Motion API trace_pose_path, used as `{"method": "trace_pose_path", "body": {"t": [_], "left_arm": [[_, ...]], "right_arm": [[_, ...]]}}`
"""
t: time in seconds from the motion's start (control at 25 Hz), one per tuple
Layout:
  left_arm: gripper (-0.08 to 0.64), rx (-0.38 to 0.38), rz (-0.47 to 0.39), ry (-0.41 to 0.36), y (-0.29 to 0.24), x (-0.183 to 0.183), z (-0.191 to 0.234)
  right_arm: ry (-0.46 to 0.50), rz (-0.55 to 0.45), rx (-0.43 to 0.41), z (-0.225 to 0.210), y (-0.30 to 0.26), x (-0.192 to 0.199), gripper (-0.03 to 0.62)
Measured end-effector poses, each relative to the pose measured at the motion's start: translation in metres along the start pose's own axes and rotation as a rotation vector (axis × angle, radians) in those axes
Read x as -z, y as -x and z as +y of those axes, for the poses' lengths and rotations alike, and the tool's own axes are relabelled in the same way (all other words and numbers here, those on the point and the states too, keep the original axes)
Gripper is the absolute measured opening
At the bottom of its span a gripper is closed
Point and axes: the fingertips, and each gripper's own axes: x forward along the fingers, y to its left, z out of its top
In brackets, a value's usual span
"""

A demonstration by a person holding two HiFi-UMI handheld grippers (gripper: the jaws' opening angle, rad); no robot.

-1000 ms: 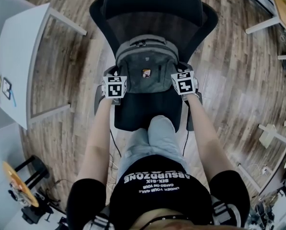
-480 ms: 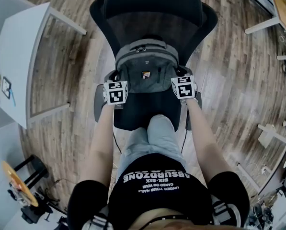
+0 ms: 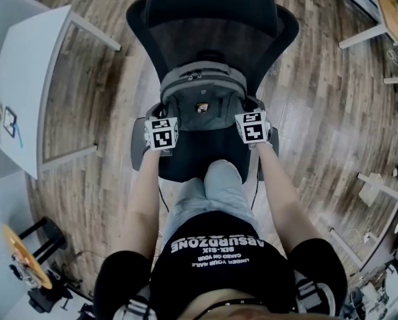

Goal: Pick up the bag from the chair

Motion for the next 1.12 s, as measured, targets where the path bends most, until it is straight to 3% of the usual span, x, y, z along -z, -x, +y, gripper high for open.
{"method": "trace_pose_path", "body": {"t": [0.8,1.12], "left_arm": [[0.086,0.016,0.039,-0.084,0.029,0.027,-0.006],[0.086,0.017,0.069,-0.066,0.038,0.039,-0.005]], "right_arm": [[-0.026,0.011,-0.01,0.016,0.024,0.021,0.067],[-0.031,0.029,-0.015,0.025,0.031,0.029,0.067]]}}
